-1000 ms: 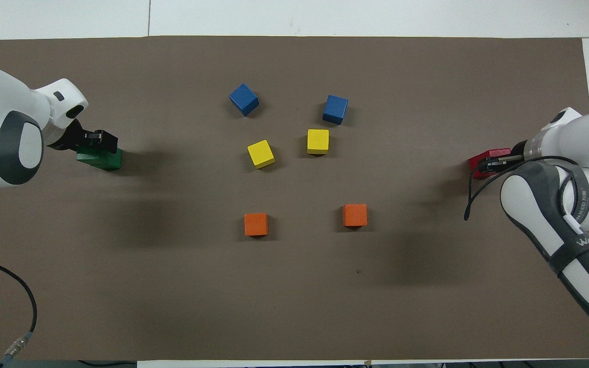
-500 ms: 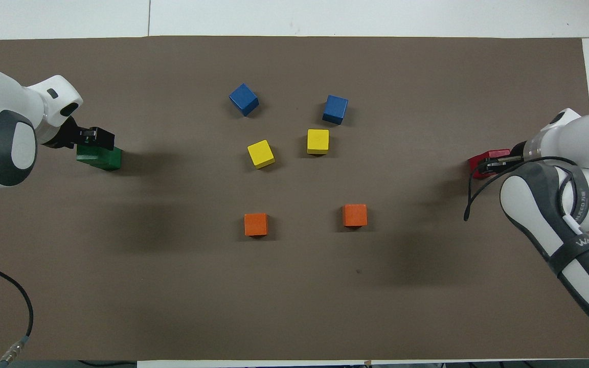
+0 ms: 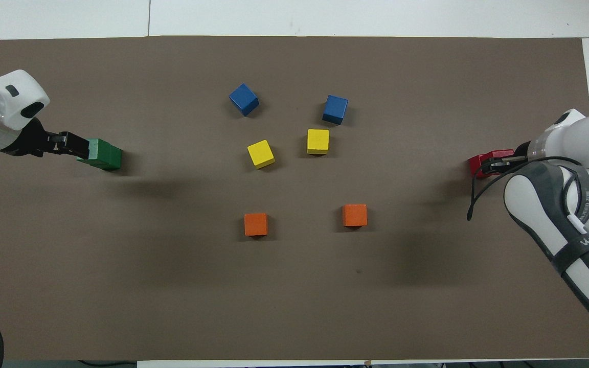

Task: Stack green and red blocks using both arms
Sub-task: 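Open the left gripper and withdraw it from the green stack, then open the right gripper and withdraw it from the red stack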

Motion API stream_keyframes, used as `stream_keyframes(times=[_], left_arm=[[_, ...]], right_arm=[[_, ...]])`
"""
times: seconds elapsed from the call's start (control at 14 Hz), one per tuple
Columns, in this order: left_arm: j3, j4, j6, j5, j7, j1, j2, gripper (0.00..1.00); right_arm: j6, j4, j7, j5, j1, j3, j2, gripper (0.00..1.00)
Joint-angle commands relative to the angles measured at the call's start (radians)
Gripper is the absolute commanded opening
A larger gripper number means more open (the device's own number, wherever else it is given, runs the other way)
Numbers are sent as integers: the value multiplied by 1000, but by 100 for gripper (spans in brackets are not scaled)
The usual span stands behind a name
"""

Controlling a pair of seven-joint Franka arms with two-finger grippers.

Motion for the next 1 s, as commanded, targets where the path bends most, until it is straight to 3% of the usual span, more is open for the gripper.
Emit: stream_keyframes(times=[0.0,0.21,0.79,0.86,0.93], left_arm=[[0,-16,-85,-11,-7,-5,-94,100],[-2,41,-173,-11,-10,-5,-99,100],[-5,25,-214,-2,-12,-57,-118,100],[9,27,-251,-4,-12,-74,-141,100],[12,27,-257,-5,-12,-75,-154,100]], right_arm=[[15,-20,-23,0,-15,8,-17,0],[18,-20,-20,0,-14,8,-15,0],[19,-19,-11,0,-4,8,-13,0],[18,-19,-3,0,-3,8,-13,37],[18,-19,7,0,-3,8,-13,62]])
